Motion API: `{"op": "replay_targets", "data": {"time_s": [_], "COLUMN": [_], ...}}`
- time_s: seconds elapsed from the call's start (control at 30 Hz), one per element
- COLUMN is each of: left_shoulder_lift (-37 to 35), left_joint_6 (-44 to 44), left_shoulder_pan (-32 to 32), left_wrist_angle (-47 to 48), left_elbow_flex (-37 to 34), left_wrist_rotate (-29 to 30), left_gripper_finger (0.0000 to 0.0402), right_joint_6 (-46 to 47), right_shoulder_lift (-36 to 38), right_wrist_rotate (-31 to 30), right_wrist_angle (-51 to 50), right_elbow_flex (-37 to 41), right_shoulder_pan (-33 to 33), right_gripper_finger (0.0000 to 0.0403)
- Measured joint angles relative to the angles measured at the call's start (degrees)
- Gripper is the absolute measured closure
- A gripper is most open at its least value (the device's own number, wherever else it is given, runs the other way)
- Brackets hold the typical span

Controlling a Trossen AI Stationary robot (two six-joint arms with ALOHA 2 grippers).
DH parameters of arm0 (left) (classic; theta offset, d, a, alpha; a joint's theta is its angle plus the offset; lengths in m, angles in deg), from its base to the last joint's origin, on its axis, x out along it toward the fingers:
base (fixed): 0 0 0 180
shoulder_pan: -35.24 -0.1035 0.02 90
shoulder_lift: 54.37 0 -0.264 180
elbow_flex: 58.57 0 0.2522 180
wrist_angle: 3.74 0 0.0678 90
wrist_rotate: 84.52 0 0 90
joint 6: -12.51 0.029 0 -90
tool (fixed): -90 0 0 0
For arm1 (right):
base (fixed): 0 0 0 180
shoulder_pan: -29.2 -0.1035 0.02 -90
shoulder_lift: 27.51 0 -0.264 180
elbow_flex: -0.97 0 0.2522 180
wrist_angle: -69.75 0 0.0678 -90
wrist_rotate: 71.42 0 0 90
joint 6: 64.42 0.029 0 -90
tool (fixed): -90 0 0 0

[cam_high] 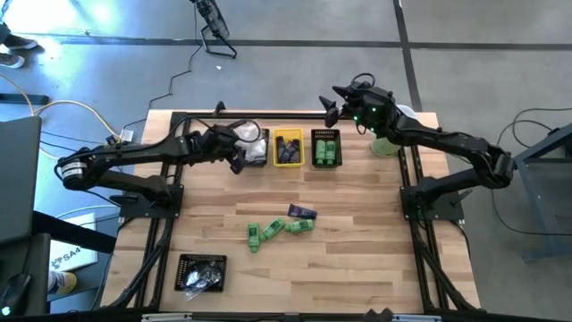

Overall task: Pick & Place Travel size toiletries
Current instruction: Put the cotton pack into the top left black bin

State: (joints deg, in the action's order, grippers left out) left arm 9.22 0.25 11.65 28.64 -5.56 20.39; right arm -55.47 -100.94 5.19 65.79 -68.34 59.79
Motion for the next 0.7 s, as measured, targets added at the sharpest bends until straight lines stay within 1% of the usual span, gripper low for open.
{"op": "replay_targets", "data": {"time_s": [0.13,0.5,0.7], "left_shoulder_lift": [1.35,6.71,7.57], "left_joint_6": [0.44,0.58,0.62], "left_shoulder_pan": [0.0,0.0,0.0], "left_wrist_angle": [1.74,1.33,0.67], "left_elbow_flex": [0.04,0.09,0.09], "left_wrist_rotate": [1.84,-0.22,-1.1], "left_gripper_finger": [0.0401,0.0401,0.0401], "right_joint_6": [0.0,0.0,0.02], "right_shoulder_lift": [0.0,-0.02,-0.02], "right_wrist_rotate": [0.04,0.04,0.04], "right_wrist_angle": [0.04,0.02,-0.02], "right_elbow_flex": [0.0,0.0,0.0], "right_shoulder_pan": [0.61,0.7,0.7], "right_gripper_finger": [0.0121,0.0121,0.0121]}}
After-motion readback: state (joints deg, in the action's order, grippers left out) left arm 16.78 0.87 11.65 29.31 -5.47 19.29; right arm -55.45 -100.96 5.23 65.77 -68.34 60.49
